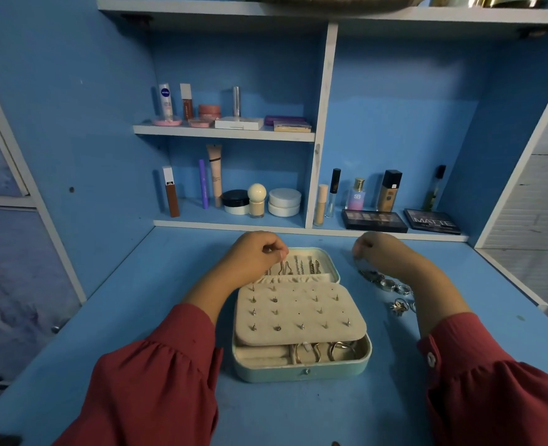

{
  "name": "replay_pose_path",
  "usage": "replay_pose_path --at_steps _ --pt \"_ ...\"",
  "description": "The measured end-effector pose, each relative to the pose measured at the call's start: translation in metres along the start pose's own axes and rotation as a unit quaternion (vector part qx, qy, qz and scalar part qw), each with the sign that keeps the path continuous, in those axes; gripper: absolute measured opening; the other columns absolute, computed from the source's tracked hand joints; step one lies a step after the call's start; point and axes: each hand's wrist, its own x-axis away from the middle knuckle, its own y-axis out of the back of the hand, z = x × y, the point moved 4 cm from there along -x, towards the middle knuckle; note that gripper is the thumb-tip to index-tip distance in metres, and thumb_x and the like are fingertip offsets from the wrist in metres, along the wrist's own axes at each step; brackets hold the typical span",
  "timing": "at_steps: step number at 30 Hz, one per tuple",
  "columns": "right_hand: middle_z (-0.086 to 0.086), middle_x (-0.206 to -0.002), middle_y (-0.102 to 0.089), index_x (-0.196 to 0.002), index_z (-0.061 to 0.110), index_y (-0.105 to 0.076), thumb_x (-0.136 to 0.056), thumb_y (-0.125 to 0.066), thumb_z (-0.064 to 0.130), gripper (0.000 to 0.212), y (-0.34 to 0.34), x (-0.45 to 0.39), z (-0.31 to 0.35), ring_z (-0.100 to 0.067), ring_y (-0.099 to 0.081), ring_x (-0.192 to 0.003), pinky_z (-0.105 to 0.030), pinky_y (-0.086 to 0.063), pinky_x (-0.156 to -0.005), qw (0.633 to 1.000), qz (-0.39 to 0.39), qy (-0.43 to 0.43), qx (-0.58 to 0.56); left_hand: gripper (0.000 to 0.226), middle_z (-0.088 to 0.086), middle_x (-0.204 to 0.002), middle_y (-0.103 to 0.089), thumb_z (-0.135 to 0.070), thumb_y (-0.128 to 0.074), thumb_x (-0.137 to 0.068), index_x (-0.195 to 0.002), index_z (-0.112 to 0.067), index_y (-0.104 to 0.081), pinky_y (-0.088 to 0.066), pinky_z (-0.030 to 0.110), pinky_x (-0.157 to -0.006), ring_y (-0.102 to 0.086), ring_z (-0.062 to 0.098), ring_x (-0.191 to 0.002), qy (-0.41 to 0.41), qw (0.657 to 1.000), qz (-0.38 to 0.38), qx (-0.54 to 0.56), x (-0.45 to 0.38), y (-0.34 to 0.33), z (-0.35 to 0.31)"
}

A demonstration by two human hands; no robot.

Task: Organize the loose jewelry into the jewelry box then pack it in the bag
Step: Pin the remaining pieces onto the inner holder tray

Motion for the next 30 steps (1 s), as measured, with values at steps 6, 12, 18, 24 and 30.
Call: replay_pose_path --at_steps 6,12,18,24,30 --pt "-0.006 -0.08 -0.065 -0.089 0.007 -0.052 -0.103 -0.036 0.014 0.022 0.021 0.013 0.04 -0.014 -0.06 -0.068 -0.012 -0.043 -0.054 0.974 -0.031 0.077 -0.209 0.007 -0.008 -0.092 -0.067 -0.013 -0.063 -0.09 -0.093 -0.016 -0.069 -0.05 0.015 -0.078 -0.061 0.003 -0.086 -0.015 0.998 -0.019 0.066 -0.001 0.003 -0.01" --pt "-0.006 -0.077 -0.063 -0.09 0.01 -0.05 -0.103 -0.036 0.014 0.02 0.028 0.014 0.08 -0.016 -0.058 -0.066 -0.026 -0.043 -0.065 0.965 -0.017 0.134 -0.224 0.014 -0.008 -0.096 -0.07 -0.011 -0.07 -0.084 -0.095 -0.02 -0.069 -0.049 0.012 -0.081 -0.062 -0.007 -0.085 -0.026 0.988 -0.007 0.15 0.001 0.003 -0.023" --pt "-0.004 -0.074 -0.064 -0.086 0.015 -0.049 -0.102 -0.038 0.014 0.02 0.027 0.017 0.109 -0.018 -0.06 -0.065 -0.03 -0.045 -0.066 0.95 -0.02 0.167 -0.263 0.021 -0.001 -0.101 -0.072 -0.006 -0.074 -0.08 -0.096 -0.019 -0.069 -0.053 0.023 -0.089 -0.066 0.008 -0.095 -0.011 0.98 0.009 0.196 0.003 0.001 -0.028" --pt "-0.004 -0.076 -0.065 -0.084 0.013 -0.05 -0.103 -0.037 0.014 0.024 0.024 0.026 0.127 -0.013 -0.063 -0.059 -0.027 -0.049 -0.061 0.94 -0.009 0.181 -0.29 0.012 -0.001 -0.085 -0.073 -0.006 -0.075 -0.079 -0.088 -0.014 -0.072 -0.054 0.027 -0.088 -0.068 0.009 -0.085 -0.002 0.979 0.021 0.203 0.005 -0.004 -0.032" --pt "-0.008 -0.074 -0.063 -0.091 0.01 -0.049 -0.103 -0.035 0.013 0.018 0.025 0.02 0.119 -0.015 -0.06 -0.054 -0.031 -0.052 -0.057 0.937 -0.034 0.13 -0.321 0.012 0.0 -0.079 -0.071 -0.006 -0.066 -0.087 -0.098 -0.009 -0.071 -0.048 0.011 -0.067 -0.064 0.001 -0.068 0.006 0.975 -0.011 0.223 0.008 0.008 -0.034"
